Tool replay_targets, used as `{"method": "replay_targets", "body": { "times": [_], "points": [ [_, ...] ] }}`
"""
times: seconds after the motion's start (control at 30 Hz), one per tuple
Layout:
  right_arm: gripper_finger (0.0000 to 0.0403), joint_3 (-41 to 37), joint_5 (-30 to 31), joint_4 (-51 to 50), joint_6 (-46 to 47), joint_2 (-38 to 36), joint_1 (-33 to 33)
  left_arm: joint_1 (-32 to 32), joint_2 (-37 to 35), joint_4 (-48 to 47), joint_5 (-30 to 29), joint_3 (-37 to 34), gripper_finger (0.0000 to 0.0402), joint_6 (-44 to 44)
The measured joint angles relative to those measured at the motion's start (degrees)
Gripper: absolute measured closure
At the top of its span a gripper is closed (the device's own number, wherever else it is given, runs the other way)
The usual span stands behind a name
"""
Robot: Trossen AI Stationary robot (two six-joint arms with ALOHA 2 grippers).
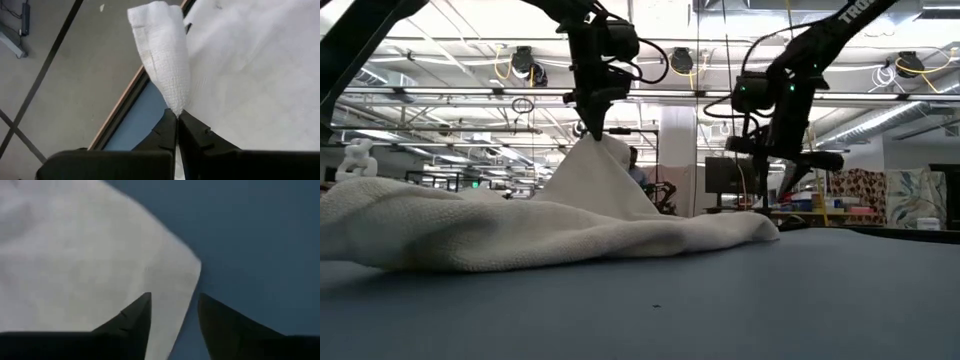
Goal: Roll towel into tight, uniform cylinder
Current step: Roll the white towel
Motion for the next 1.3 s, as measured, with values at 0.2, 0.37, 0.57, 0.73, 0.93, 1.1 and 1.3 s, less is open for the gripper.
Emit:
{"method": "replay_targets", "body": {
  "times": [0.2, 0.37, 0.57, 0.73, 0.93, 1.1, 1.3],
  "points": [
    [0.0223, -4.7, -0.22, 4.14, 2.33, 0.15, -1.55, -1.1, 0.0, 0.0, 0.0, 0.0, 0.0391, -0.08],
    [0.0223, -11.82, -4.83, 14.79, 5.95, 0.17, -1.51, -1.95, 0.0, 0.01, -0.02, 0.0, 0.0391, -1.09],
    [0.0238, -17.97, -5.76, 27.33, 11.91, 0.09, -0.66, -2.7, 0.0, 0.66, 0.0, 0.0, 0.0391, -2.87],
    [0.031, -18.45, -5.67, 28.84, 10.09, 0.22, -0.66, -3.35, 0.0, 0.76, 0.19, 0.0, 0.0391, -2.93],
    [0.0392, -18.31, -7.72, 34.83, 10.93, 0.16, 0.83, -3.93, 0.0, 0.81, 0.26, 0.0, 0.0391, -2.95],
    [0.0399, -13.46, -4.41, 34.54, 9.76, -3.07, 6.05, -3.97, 0.0, 0.81, 0.26, 0.0, 0.0391, -2.96],
    [0.04, -1.48, 8.27, 17.41, 2.74, -1.57, 13.53, -3.94, 0.0, 1.21, 0.26, 0.0, 0.0391, -2.97]
  ]
}}
